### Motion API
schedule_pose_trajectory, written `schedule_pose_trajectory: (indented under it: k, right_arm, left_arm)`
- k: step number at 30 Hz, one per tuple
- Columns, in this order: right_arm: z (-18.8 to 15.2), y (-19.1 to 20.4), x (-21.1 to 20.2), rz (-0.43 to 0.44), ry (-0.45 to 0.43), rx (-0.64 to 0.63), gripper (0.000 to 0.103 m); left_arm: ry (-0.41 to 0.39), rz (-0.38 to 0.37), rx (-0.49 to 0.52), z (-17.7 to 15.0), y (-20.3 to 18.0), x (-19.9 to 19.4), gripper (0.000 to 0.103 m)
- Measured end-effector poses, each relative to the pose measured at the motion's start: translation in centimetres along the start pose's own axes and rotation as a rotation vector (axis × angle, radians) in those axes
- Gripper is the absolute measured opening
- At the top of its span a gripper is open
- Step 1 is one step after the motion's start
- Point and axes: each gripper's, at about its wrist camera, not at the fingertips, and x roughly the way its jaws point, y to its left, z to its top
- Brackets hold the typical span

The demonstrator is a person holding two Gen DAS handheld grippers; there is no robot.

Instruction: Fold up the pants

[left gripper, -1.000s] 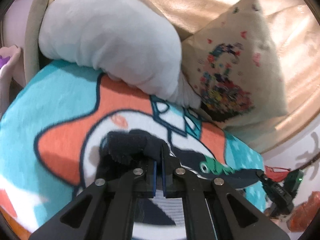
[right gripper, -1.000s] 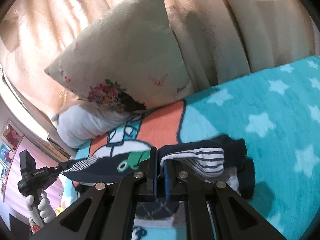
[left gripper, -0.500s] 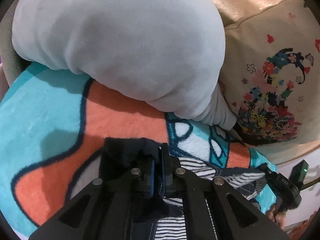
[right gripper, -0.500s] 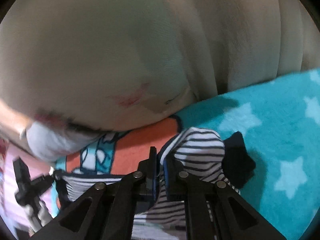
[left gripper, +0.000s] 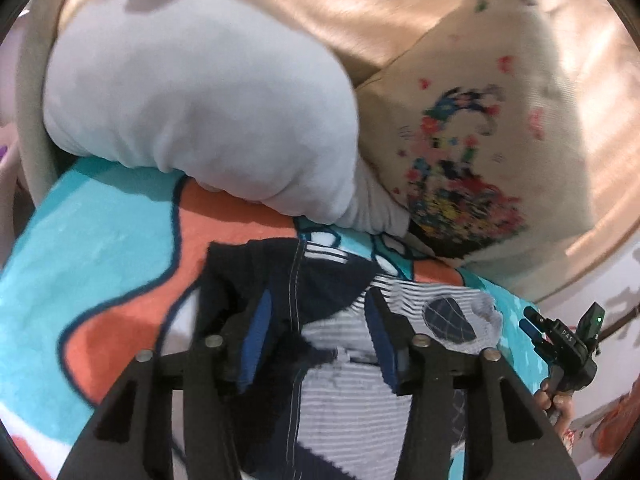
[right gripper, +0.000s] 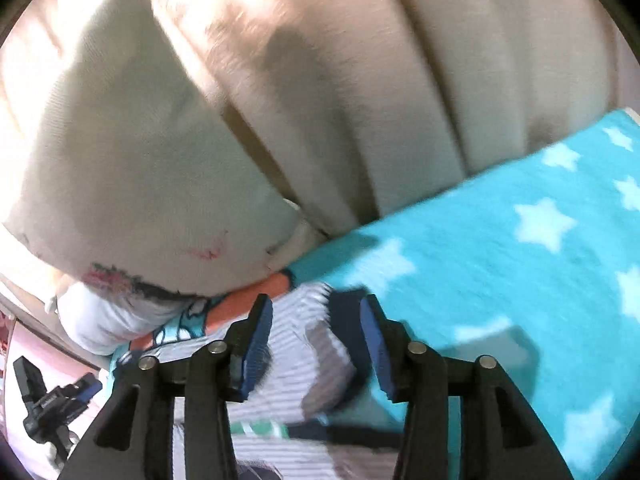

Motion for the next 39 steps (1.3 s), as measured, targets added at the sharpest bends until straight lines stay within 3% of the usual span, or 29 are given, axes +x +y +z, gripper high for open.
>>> schedule_pose_trajectory:
  k: [5, 9, 13, 18, 26, 31, 35, 39]
  right_arm:
    - [-3.5, -3.4, -3.5, -0.024, -0.033, 0.050, 0.056]
    - [-6.6, -4.9, -4.8, 0.007, -0.075, 0.121, 0.060]
    - [-8.7, -5.7, -5.4, 0.047, -0.082, 0.179, 0.060]
    - [-10.4, -4.5, -6.6, -0.014, -0.114, 0.123, 0.060]
    - [-13.7, -2.5, -9.3, -0.048, -0.116, 0.049, 0.060]
    - [-14.8, -1.7, -11.5, -0.026, -0.131, 0.038, 0.065]
    - [-15.5, -1.5, -12.4, -0.027, -0.137, 0.030, 0.066]
    - [-15.7, -2.2, -12.6, -0.028, -0.127, 0.050, 0.066]
  left_arm:
    - [-0.077, 0.105, 0.028, -2.1, 0.7, -3.3, 0.057]
    - [-0.143, 0.204, 0.043, -4.7, 1.1, -4.8, 0.062]
    - [-0.155, 0.280, 0.057, -7.0, 0.9, -4.6, 0.062]
    - [-0.154, 0.347, 0.112, -9.1, -0.2, -4.7, 0.062]
    - [-0.192, 0.346, 0.180, -12.1, -1.9, -7.8, 0.062]
    - [-0.232, 0.365, 0.210, -13.5, -2.1, -10.5, 0.066]
    - [-0.257, 0.353, 0.167, -13.5, -0.6, -11.7, 0.070]
    - [-0.219, 0.300, 0.091, -12.6, 1.8, -11.6, 0.070]
